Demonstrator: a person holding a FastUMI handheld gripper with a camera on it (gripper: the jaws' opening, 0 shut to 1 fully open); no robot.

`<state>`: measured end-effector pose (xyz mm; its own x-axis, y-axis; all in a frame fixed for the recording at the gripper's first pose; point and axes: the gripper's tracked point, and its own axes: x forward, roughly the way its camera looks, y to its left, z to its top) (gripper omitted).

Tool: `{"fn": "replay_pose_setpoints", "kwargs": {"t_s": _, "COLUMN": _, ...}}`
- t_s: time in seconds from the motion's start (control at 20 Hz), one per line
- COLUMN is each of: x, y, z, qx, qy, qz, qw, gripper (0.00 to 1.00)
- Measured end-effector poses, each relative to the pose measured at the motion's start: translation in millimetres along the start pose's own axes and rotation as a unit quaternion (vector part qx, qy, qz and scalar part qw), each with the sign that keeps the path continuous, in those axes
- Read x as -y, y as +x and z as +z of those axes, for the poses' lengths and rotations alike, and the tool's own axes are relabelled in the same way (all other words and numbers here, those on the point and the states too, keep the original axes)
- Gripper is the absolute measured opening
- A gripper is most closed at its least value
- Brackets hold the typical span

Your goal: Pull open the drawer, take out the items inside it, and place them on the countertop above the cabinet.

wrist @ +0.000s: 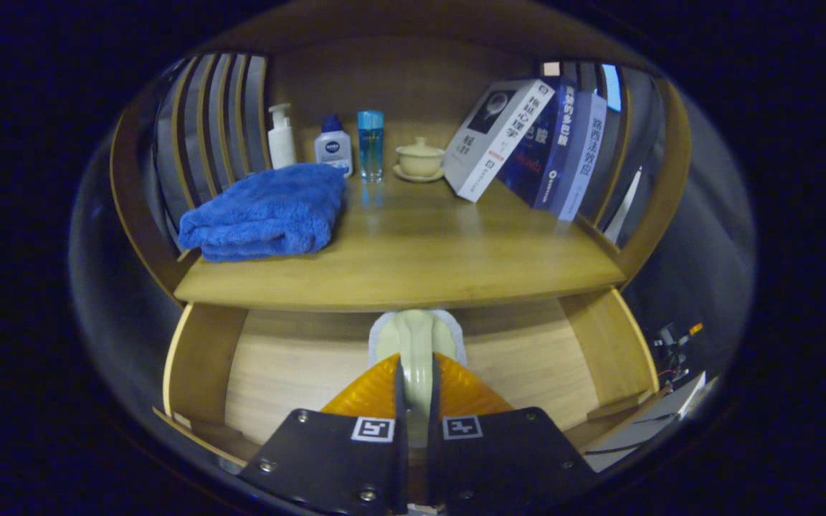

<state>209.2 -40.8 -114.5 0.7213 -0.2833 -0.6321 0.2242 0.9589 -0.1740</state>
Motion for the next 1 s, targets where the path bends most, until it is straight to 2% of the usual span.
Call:
{"fn": "replay_pose_setpoints", "kwargs": {"t_s": 0.2, "x": -5, "y": -19, "z": 8, "qx": 0.013, "qy": -0.001, "qz": -0.003, "qw": 1.000, "gripper": 0.10}}
{"fn": "replay_pose_setpoints", "kwargs": {"t_s": 0.35, "x": -4, "y": -29, "z": 28, "qx": 0.035, "qy": -0.009, "qz": -0.013, "qw": 0.999, "gripper": 0.10}}
{"fn": "replay_pose_setpoints", "kwargs": {"t_s": 0.45, "x": -9, "y": -27, "z": 44, "qx": 0.049, "qy": -0.002, "qz": -0.005, "qw": 0.999, "gripper": 0.10}}
{"fn": "replay_pose_setpoints", "kwargs": {"t_s": 1.0, "x": 11, "y": 38, "z": 112, "qx": 0.081, "qy": 0.018, "qz": 0.001, "qw": 0.997, "gripper": 0.10}}
